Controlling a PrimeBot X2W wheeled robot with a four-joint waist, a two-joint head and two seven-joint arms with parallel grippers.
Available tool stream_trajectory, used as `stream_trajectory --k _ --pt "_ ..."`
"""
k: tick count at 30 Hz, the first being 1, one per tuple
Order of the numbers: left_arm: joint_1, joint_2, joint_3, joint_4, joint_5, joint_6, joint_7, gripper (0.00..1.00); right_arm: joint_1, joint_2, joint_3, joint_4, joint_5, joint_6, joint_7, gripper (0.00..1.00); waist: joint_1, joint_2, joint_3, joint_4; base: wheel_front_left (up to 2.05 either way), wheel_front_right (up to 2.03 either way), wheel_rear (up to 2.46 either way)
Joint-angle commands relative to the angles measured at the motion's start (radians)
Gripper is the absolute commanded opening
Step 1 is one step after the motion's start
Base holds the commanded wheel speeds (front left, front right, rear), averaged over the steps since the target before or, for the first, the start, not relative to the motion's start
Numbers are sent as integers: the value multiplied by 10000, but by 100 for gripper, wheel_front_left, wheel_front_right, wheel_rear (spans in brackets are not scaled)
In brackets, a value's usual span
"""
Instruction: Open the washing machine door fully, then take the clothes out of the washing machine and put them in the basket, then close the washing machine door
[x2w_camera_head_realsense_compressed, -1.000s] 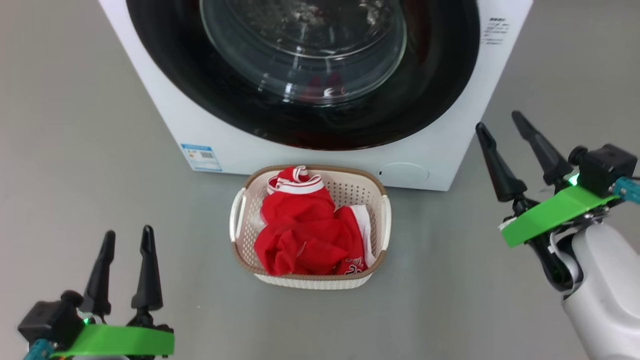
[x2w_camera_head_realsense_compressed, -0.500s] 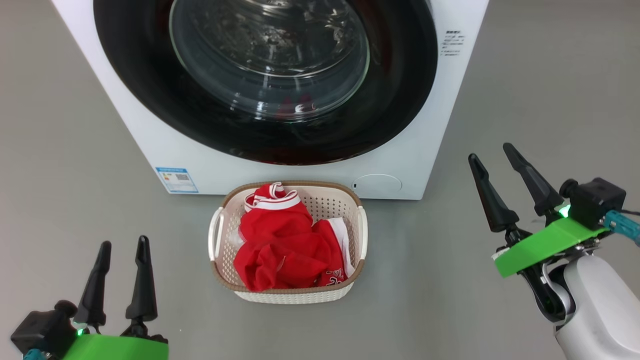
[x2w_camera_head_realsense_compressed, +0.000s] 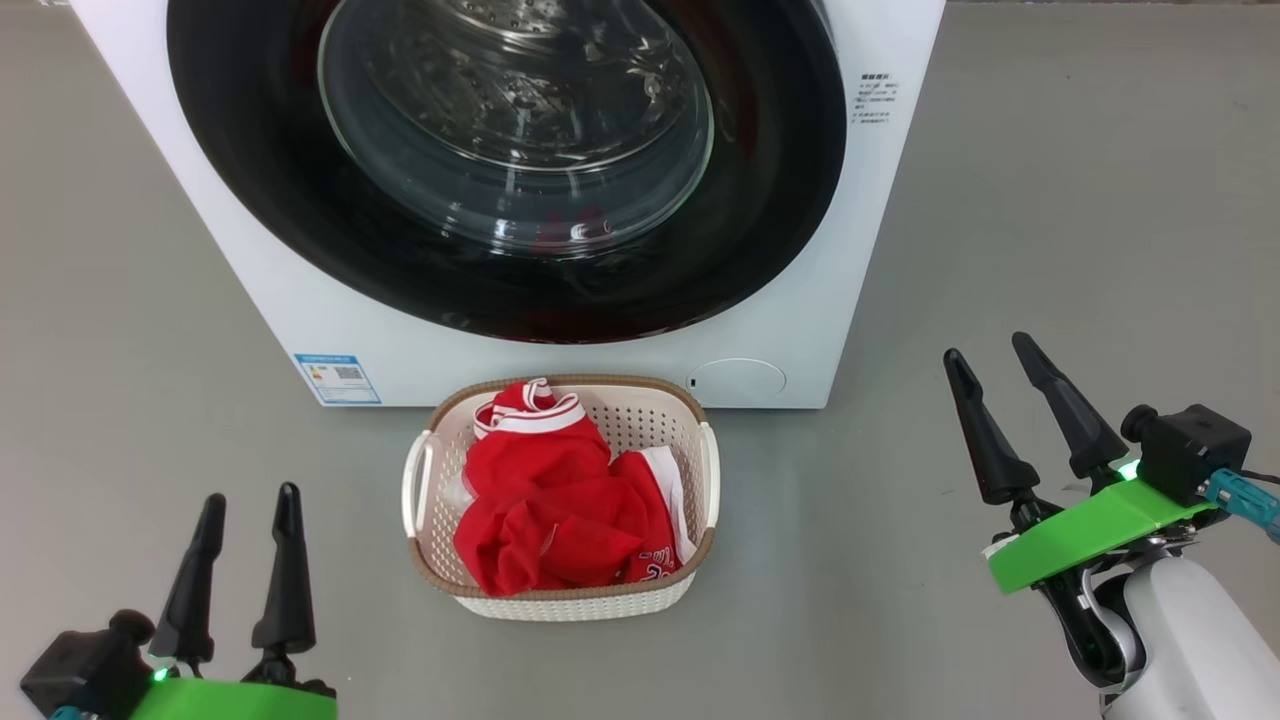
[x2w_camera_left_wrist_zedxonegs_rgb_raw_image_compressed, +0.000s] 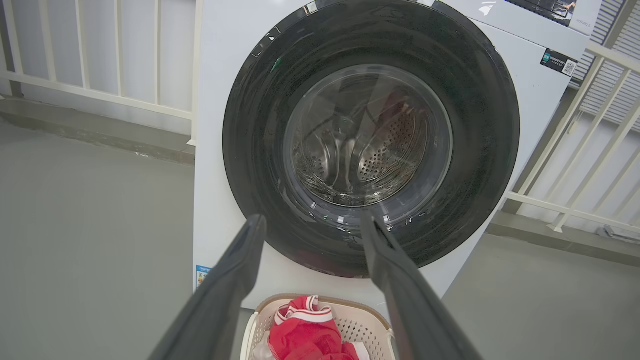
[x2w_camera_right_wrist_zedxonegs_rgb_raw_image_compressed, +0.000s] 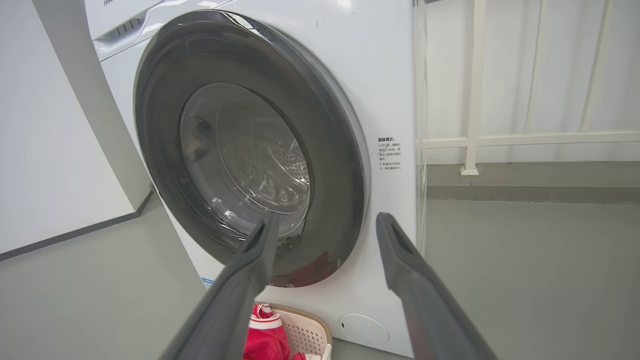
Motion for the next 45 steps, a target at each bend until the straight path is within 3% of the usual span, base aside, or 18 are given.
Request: stream_trajectory --k 1,45 --pt "-150 257 310 -314 -25 56 3 100 59 20 131 -296 -116 -25 -46 100 0 0 7 -10 0 0 0" --pt "-236 490 -30 -309 -187 159 -17 100 229 318 -10 -293 -297 -25 -46 100 0 0 79 -10 0 0 0"
